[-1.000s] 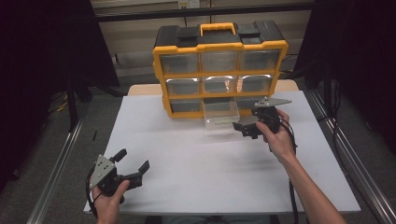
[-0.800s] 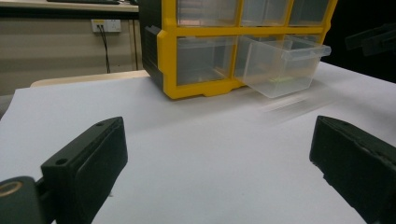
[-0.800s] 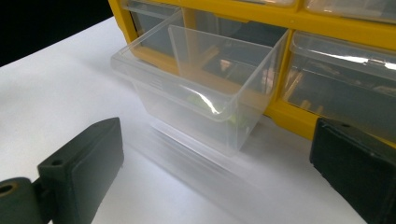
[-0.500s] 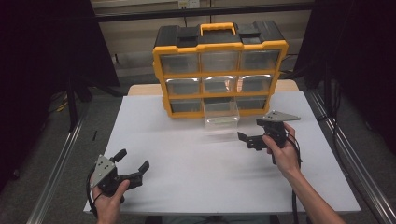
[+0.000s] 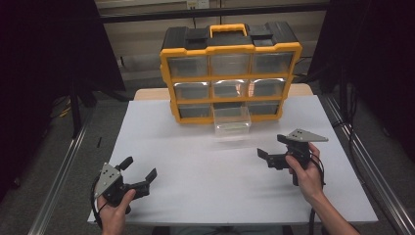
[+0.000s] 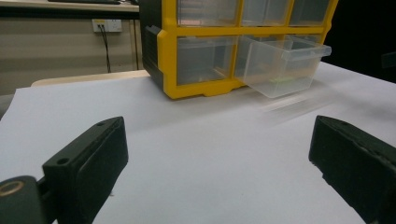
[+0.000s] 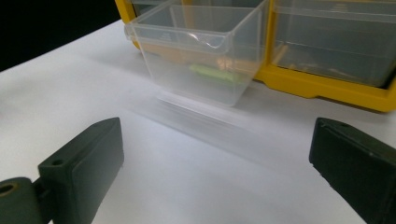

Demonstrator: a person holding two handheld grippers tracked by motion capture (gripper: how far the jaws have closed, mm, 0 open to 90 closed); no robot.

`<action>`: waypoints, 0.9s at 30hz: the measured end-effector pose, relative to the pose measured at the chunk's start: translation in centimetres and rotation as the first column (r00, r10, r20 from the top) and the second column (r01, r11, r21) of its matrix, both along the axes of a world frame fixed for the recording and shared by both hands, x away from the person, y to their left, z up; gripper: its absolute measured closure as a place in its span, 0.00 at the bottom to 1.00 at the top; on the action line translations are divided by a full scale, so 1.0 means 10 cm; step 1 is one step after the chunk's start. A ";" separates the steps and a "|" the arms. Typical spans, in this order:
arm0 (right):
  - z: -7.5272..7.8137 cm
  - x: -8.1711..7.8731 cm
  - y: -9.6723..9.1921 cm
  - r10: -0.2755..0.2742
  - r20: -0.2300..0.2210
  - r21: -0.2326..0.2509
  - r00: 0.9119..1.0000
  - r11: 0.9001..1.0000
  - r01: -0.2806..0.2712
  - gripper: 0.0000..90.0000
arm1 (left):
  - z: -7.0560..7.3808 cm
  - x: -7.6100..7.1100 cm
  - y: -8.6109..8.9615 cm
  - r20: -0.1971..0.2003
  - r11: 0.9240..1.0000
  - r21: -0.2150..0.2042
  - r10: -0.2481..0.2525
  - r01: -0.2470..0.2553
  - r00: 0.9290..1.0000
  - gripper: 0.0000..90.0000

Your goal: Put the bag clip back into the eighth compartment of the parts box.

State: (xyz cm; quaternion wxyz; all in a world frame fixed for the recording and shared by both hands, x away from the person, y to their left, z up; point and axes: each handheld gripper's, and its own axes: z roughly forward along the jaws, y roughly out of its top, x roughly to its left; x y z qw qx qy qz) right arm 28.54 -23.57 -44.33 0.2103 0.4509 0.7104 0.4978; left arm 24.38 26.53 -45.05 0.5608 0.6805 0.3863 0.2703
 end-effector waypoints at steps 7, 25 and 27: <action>-0.01 -0.13 -0.13 -0.029 0.017 0.012 0.999 1.000 0.029 0.02 | 0.00 0.00 0.00 0.004 1.000 -0.005 -0.003 0.003 1.000 0.05; -0.11 -0.46 -0.36 -0.073 0.018 0.022 0.997 0.997 0.072 0.05 | 0.00 -0.01 0.00 0.004 1.000 -0.031 0.007 -0.007 1.000 0.05; -0.13 -0.51 -0.37 -0.069 0.023 0.017 0.997 0.997 0.069 0.05 | 0.01 -0.02 0.01 0.003 1.000 -0.010 0.002 -0.002 1.000 0.05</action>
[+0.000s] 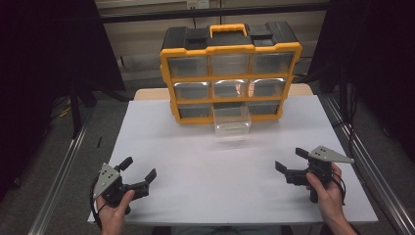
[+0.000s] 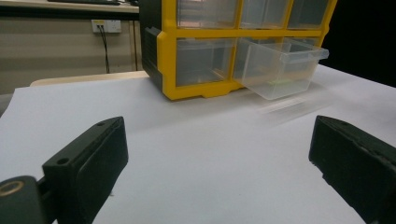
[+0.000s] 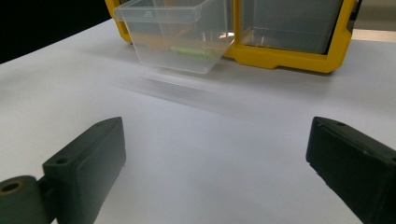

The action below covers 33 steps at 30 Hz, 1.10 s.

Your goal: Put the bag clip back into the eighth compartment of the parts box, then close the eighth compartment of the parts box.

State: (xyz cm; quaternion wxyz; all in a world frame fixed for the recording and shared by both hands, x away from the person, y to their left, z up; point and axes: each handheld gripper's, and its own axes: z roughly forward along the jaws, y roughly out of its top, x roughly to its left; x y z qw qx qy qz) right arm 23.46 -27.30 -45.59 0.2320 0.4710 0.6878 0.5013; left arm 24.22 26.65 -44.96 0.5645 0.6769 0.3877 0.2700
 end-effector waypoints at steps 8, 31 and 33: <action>-0.06 -0.11 -0.04 0.001 0.011 -0.020 1.000 1.000 0.000 0.04 | -0.01 0.00 -0.02 -0.003 1.000 0.008 -0.004 0.004 1.000 0.05; -0.11 -0.04 0.03 0.065 0.023 -0.002 0.998 0.998 -0.065 0.02 | -0.01 -0.01 -0.01 -0.007 1.000 0.002 0.004 -0.004 1.000 0.05; -0.10 -0.04 0.04 0.073 0.022 0.003 0.997 0.997 -0.074 0.02 | 0.01 -0.02 -0.02 0.000 1.000 -0.018 0.008 -0.008 1.000 0.05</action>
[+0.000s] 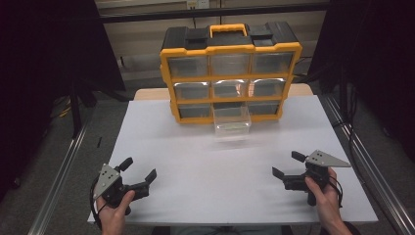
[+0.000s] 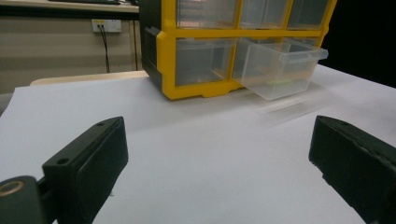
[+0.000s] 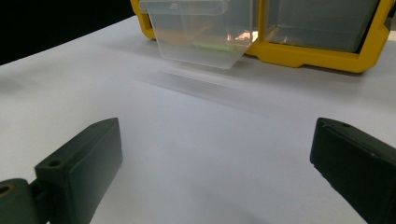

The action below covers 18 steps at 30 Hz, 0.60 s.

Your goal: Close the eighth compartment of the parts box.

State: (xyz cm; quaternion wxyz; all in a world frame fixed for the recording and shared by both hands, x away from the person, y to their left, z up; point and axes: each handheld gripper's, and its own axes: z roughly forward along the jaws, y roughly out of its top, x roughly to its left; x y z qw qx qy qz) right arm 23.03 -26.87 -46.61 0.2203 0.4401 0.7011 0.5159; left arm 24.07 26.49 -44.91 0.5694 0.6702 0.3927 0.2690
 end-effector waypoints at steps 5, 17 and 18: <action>0.02 -0.01 0.03 0.035 0.020 0.009 0.999 0.999 -0.035 0.02 | -0.01 0.01 0.00 -0.005 1.000 0.013 -0.005 0.005 1.000 0.05; 0.04 0.08 0.20 0.121 0.025 0.020 0.992 0.992 -0.122 0.03 | -0.01 0.00 -0.01 0.001 1.000 0.001 -0.004 0.004 1.000 0.05; 0.05 0.09 0.22 0.127 0.024 0.018 0.992 0.992 -0.127 0.03 | 0.00 0.00 0.00 -0.002 1.000 0.010 -0.003 0.003 1.000 0.05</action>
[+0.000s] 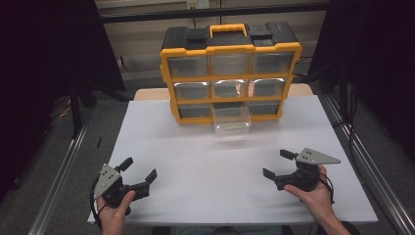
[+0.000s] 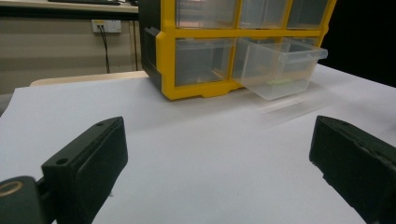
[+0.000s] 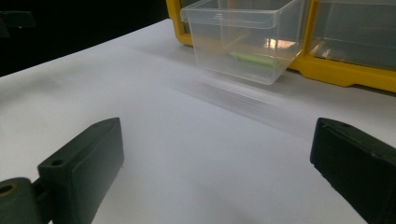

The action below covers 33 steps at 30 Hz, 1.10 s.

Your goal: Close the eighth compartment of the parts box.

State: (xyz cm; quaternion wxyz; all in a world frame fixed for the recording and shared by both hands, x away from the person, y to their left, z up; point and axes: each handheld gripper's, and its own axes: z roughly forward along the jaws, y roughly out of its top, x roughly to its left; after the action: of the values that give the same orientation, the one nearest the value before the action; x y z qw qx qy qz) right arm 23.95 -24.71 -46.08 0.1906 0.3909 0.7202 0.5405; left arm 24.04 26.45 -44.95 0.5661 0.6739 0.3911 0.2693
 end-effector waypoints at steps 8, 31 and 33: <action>0.06 0.09 0.13 0.059 0.010 0.001 0.998 0.998 -0.059 0.09 | -0.01 0.00 0.01 -0.007 1.000 0.010 0.000 0.000 1.000 0.05; 0.16 0.37 0.57 0.194 0.028 -0.015 0.981 0.981 -0.194 0.34 | 0.01 -0.01 0.00 0.002 1.000 0.009 -0.007 0.007 1.000 0.05; 0.19 0.39 0.58 0.197 0.038 -0.010 0.980 0.980 -0.197 0.36 | 0.00 -0.01 0.00 0.001 1.000 0.009 -0.011 0.011 1.000 0.05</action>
State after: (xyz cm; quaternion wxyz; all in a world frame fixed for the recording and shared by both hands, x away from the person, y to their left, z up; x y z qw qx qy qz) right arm 27.85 -18.89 -44.20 0.1512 0.3065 0.7533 0.5619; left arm 23.91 26.41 -44.91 0.5646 0.6784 0.3858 0.2685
